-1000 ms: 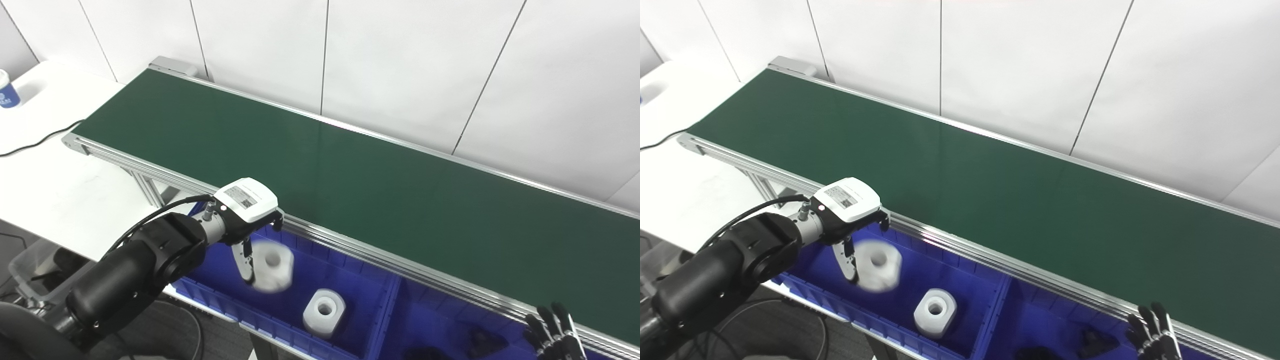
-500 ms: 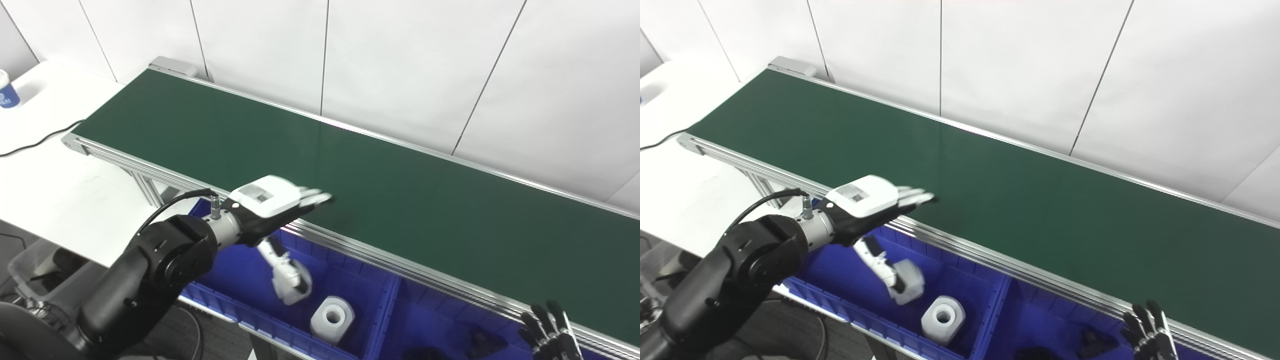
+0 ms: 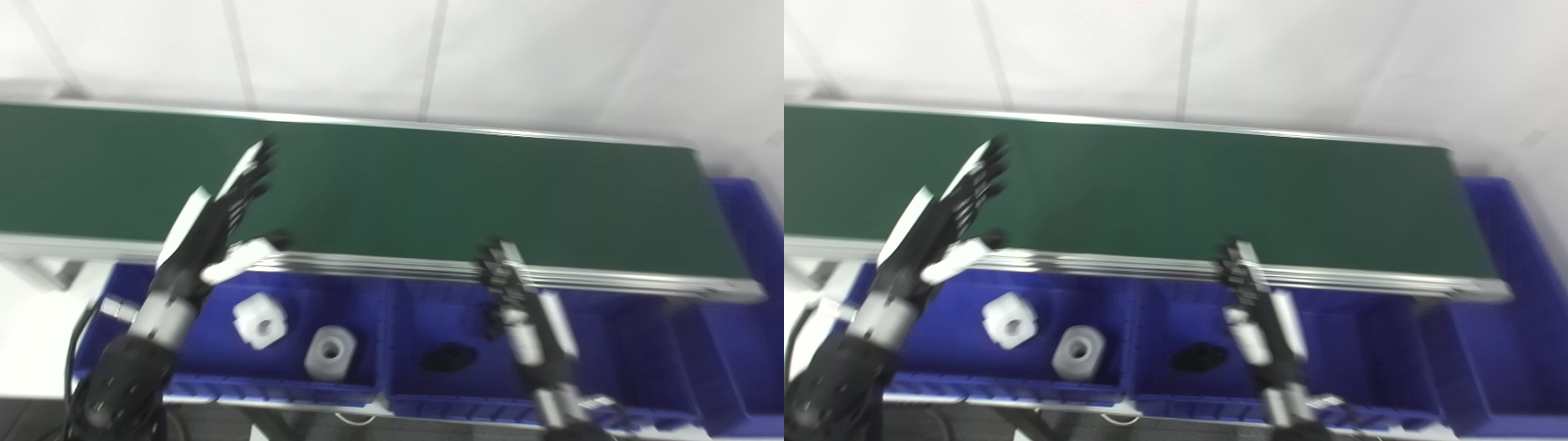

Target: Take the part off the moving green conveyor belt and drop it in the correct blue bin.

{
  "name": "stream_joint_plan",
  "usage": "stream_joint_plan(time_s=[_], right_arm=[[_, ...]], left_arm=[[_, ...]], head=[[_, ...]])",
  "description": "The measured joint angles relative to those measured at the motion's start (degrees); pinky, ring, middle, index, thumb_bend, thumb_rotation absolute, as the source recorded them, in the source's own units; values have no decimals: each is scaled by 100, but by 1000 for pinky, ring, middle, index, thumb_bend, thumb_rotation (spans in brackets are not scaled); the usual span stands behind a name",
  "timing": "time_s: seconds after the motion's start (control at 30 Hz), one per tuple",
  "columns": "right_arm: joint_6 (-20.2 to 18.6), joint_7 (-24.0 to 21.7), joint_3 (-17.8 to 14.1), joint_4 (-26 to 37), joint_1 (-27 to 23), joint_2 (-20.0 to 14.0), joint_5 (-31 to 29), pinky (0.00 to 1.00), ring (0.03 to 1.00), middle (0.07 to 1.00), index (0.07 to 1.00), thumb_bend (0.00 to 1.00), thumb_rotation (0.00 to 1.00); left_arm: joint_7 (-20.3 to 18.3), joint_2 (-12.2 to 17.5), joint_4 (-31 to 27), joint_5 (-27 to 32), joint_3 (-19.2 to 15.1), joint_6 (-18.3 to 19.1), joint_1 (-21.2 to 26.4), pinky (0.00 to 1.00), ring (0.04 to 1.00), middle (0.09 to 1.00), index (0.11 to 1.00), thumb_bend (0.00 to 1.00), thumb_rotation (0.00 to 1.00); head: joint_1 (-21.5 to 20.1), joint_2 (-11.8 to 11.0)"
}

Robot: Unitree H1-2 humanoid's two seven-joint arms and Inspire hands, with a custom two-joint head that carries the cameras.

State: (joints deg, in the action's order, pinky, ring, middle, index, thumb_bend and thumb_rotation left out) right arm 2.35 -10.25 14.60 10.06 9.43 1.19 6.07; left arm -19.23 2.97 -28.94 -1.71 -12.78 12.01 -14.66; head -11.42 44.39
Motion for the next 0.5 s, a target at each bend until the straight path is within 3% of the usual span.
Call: stream_joint_plan(time_s=[0.07,0.1,0.17,0.23,0.3,0.4,0.5], right_arm=[[7,72,107,-95,3,130,90,970,970,985,1000,867,987],[9,97,130,-163,3,150,143,966,973,987,1000,863,988],[12,193,159,-302,43,152,241,966,976,989,1000,875,992],[13,281,156,-348,126,152,285,968,977,993,1000,898,992],[14,326,174,-383,189,152,321,978,980,998,1000,899,993],[30,337,192,-402,230,148,329,987,979,1000,1000,890,992],[59,336,190,-418,242,102,304,989,978,1000,1000,909,981]], left_arm=[[42,96,268,174,-10,3,-66,1000,1000,1000,1000,702,827],[52,138,368,268,-5,7,-72,1000,1000,1000,1000,694,814],[119,182,671,396,40,16,-65,1000,1000,1000,1000,692,819],[192,178,1003,394,159,-19,-81,1000,1000,1000,1000,698,790],[200,191,1244,396,334,-118,-146,1000,1000,1000,1000,736,760],[187,205,1348,392,627,-381,-300,1000,1000,1000,1000,793,765],[197,229,1342,367,840,-578,-452,1000,1000,1000,1000,779,745]], head=[[-185,-132],[-316,-358],[-335,-431],[-326,-693],[-326,-695],[-124,-896],[-1,-976]])
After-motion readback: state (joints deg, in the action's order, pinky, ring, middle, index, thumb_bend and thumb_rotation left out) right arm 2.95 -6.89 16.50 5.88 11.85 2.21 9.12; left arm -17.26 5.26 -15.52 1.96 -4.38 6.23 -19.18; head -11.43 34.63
